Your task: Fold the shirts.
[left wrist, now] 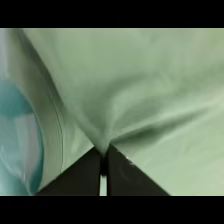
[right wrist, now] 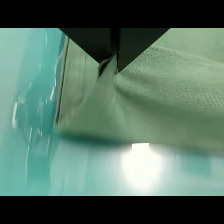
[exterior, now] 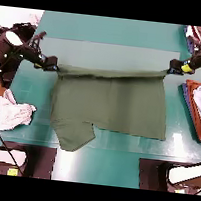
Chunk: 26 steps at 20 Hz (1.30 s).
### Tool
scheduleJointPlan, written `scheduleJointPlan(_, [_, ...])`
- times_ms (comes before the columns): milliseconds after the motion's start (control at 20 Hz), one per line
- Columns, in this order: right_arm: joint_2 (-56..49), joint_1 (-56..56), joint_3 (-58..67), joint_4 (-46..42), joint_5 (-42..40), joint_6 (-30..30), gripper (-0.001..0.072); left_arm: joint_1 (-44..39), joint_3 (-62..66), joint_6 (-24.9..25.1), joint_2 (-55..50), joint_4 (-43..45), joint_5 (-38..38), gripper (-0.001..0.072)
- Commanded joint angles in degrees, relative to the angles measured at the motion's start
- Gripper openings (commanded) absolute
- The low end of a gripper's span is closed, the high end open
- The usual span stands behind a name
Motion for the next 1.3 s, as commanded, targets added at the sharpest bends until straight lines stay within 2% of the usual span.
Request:
scheduleJointPlan(0, [3.28,0.35,-9.25,-1.27,-0.74,0.07,0.0016,-0.63,-5.79,-0.9,-0.22,2.01,-0.15,0.0026])
scheduleJointPlan(50, [4.48,0.35,-12.13,-1.22,-2.43,0.17,0.0016,-0.63,-7.15,-1.86,-0.22,2.08,0.66,0.0027])
scheduleJointPlan(100, [5.66,0.35,-14.45,-1.2,-3.74,0.68,0.0019,-0.63,-8.04,-2.89,-0.22,2.08,0.92,0.012])
scheduleJointPlan(150, [6.75,0.33,-16.35,-1.16,-4.76,0.79,0.0171,-0.63,-8.31,-3.13,-0.22,2.19,0.79,0.0433])
scheduleJointPlan(200, [7.52,0.33,-17.44,-1.16,-5.27,0.79,0.0436,-0.63,-8.28,-4.33,-0.11,2.47,0.44,0.0555])
scheduleJointPlan(250, [8.35,0.31,-18.1,-1.18,-5.03,1.01,0.049,-0.63,-8.24,-4.9,0.17,2.51,-0.55,0.0491])
scheduleJointPlan(450, [16.0,-0.79,-22.97,-1.64,-3.85,1.11,0.0489,-0.63,-10.82,-7.98,7.02,10.32,-5.75,0.0489])
scheduleJointPlan(600, [23.32,-1.6,-29.0,-1.4,-5.75,1.11,0.0483,-0.63,-22.25,-10.03,19.69,13.57,-7.56,0.0489])
scheduleJointPlan(900, [30.14,-2.14,-33.42,-1.09,-10.23,1.11,0.0481,-0.63,-47.34,-14.78,42.51,7.93,-9.33,0.049])
scheduleJointPlan(1050, [30.51,-2.14,-33.42,-1.07,-10.05,1.11,0.0481,-0.63,-53.27,-15.34,45.37,3.61,-8.76,0.0489])
scheduleJointPlan(1250, [30.51,-2.14,-33.42,-1.05,-9.79,1.14,0.048,-0.63,-57.81,-13.51,45.37,-2.69,-2.19,0.049])
